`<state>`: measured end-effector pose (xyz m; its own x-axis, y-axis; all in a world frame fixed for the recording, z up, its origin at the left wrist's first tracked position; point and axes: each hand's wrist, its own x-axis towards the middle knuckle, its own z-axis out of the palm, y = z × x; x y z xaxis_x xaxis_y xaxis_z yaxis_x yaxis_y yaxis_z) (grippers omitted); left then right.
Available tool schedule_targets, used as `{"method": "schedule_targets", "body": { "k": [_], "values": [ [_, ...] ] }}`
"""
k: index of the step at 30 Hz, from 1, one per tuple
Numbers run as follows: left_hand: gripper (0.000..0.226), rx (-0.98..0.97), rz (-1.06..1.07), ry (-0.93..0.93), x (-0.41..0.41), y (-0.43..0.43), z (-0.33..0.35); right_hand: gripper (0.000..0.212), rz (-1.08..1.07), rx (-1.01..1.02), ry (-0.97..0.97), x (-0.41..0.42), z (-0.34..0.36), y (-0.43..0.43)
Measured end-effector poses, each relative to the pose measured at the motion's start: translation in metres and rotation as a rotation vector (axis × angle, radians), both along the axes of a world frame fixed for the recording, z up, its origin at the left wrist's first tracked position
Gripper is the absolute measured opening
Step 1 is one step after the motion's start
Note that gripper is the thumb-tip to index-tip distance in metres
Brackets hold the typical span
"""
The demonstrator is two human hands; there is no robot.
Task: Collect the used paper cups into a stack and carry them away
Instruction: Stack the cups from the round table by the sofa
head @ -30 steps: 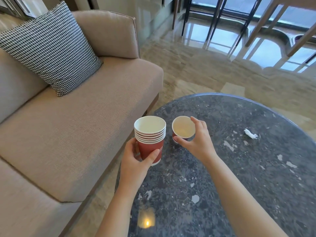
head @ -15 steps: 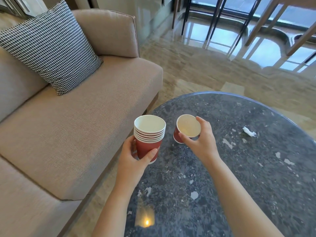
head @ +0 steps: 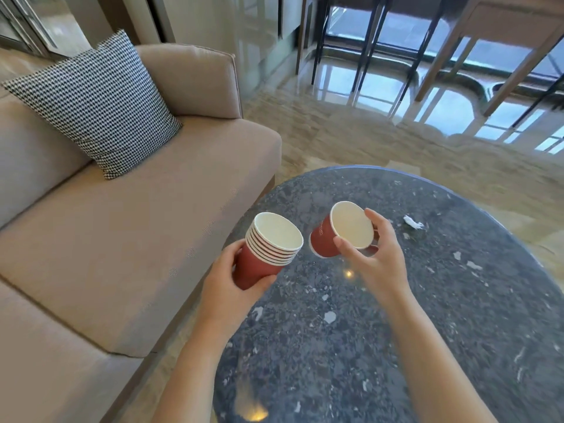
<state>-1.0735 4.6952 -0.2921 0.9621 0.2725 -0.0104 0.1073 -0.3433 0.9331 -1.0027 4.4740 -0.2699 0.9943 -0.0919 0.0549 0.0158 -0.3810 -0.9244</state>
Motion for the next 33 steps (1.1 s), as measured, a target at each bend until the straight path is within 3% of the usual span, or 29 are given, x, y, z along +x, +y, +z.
{"method": "schedule_targets", "body": {
  "k": [5,11,17,22,33],
  "values": [
    [0.066,0.072,-0.058,0.012,-0.020,-0.009,0.009,0.061,-0.063,0.223,-0.016,-0.024,0.026,-0.016],
    [0.073,0.343,-0.125,-0.038,-0.041,-0.025,0.023,0.057,-0.026,0.440,0.019,-0.048,0.045,-0.027],
    [0.074,0.388,-0.149,-0.072,-0.052,-0.037,0.031,0.068,0.107,0.479,0.065,-0.062,0.050,-0.031],
    [0.074,0.412,-0.156,-0.094,-0.058,-0.045,0.036,0.052,0.192,0.472,0.124,-0.072,0.048,-0.031],
    [0.071,0.393,-0.175,-0.137,-0.065,-0.056,0.047,0.061,0.295,0.461,0.177,-0.085,0.040,-0.029]
  ]
}}
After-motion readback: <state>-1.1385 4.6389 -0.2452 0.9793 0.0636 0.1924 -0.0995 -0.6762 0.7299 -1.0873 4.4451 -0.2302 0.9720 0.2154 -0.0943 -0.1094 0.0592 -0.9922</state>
